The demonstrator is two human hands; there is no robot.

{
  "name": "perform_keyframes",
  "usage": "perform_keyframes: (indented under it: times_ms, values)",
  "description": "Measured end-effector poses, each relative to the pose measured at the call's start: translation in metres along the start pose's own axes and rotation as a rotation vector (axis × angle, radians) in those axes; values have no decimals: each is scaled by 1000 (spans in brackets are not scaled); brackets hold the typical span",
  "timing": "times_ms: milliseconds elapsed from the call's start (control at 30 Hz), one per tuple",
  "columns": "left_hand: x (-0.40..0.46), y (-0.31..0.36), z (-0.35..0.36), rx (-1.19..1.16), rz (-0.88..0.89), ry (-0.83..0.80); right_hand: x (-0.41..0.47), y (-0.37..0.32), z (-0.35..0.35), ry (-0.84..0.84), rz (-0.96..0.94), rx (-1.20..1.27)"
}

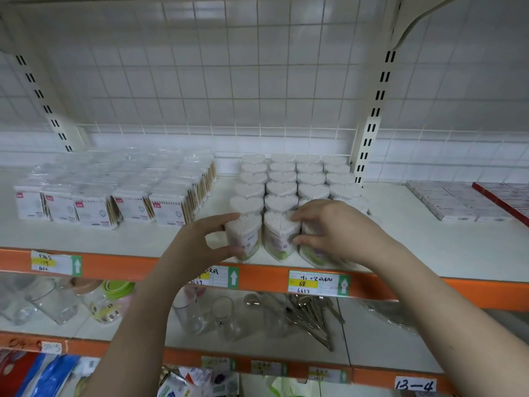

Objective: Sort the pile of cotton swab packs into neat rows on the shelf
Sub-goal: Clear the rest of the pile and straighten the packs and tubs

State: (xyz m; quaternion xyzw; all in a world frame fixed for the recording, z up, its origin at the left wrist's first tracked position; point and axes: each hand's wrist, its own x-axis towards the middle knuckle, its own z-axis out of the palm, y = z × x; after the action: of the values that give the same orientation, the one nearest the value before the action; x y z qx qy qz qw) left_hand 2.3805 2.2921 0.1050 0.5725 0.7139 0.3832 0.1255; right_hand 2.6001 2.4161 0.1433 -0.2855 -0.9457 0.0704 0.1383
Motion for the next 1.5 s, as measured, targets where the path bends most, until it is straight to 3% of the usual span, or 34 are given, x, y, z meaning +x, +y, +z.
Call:
perform_keyframes:
  times_ms: [233,500,633,800,1067,1233,1500]
  values:
    - [8,-4,5,72,51,51,13,2,-8,-41,24,25]
    - [15,-20,2,39,92,4,29,4,-17,-28,39,188]
    - [19,-26,0,-21,117,-48,50,13,-22,-3,90,153]
    - [31,-31,-7,-50,168,0,78,27,-23,-115,151,-58]
    - [69,-26,-12,-4,202,-66,107,33,-9,-303,194,-23]
    - [84,-26,-11,3,207,-152,110,39,-7,-221,196,71]
    - [98,-30,-10,91,195,-155,119,51,-7,-172,196,191]
